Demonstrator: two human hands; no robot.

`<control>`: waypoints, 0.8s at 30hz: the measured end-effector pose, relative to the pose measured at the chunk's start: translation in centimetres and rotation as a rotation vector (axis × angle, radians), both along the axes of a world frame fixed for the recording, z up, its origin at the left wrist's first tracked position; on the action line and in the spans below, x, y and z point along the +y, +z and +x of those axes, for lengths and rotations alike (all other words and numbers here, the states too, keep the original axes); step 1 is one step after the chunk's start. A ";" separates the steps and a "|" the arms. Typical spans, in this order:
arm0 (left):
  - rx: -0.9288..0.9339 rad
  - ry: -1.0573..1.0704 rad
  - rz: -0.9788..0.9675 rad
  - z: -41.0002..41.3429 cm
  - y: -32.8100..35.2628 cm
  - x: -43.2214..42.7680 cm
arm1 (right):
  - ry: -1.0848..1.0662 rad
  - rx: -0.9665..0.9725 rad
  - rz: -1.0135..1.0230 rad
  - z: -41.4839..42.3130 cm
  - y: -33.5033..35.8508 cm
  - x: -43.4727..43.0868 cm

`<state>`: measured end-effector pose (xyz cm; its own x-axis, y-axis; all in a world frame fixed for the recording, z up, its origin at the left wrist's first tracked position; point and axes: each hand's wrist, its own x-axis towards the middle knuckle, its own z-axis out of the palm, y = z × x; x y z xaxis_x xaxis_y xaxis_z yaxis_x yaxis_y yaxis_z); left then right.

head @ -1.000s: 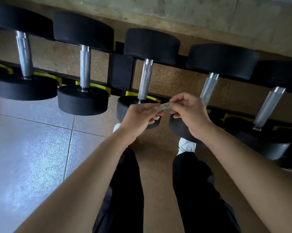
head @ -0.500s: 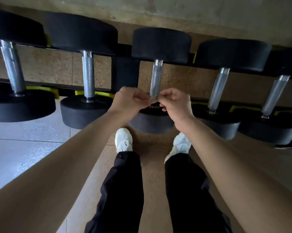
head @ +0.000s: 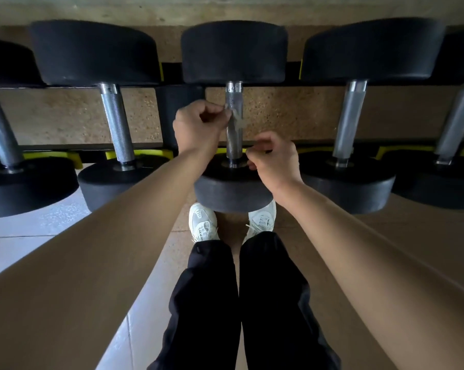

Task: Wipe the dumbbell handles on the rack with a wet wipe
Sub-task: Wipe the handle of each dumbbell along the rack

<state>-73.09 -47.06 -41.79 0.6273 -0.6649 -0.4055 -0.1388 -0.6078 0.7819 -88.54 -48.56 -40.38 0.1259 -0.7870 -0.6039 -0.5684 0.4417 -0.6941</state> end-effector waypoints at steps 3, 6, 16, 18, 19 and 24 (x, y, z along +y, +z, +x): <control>-0.005 -0.040 0.125 -0.3 -0.4 1.6 | 0.051 -0.017 -0.009 -0.1 -0.1 -0.1; 0.003 -0.086 0.248 -0.8 0.0 2.7 | 0.162 -0.031 -0.089 0.1 0.1 -0.4; -0.058 -0.243 0.083 -0.3 2.3 3.0 | 0.431 -0.022 -0.324 2.1 0.5 -1.7; -0.105 -0.268 0.014 0.0 2.5 2.2 | 0.429 -0.026 -0.294 2.0 0.8 -2.7; -0.119 -0.264 -0.009 0.2 2.5 1.5 | 0.402 -0.030 -0.276 1.9 0.9 -3.3; -0.171 -0.111 0.063 0.4 1.6 -0.9 | 0.157 0.091 -0.332 1.9 0.4 -6.2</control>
<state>-72.70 -47.91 -40.16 0.6152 -0.7102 -0.3423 -0.3352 -0.6286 0.7018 -86.60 -54.74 -39.94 0.2186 -0.9170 -0.3335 -0.6771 0.1036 -0.7286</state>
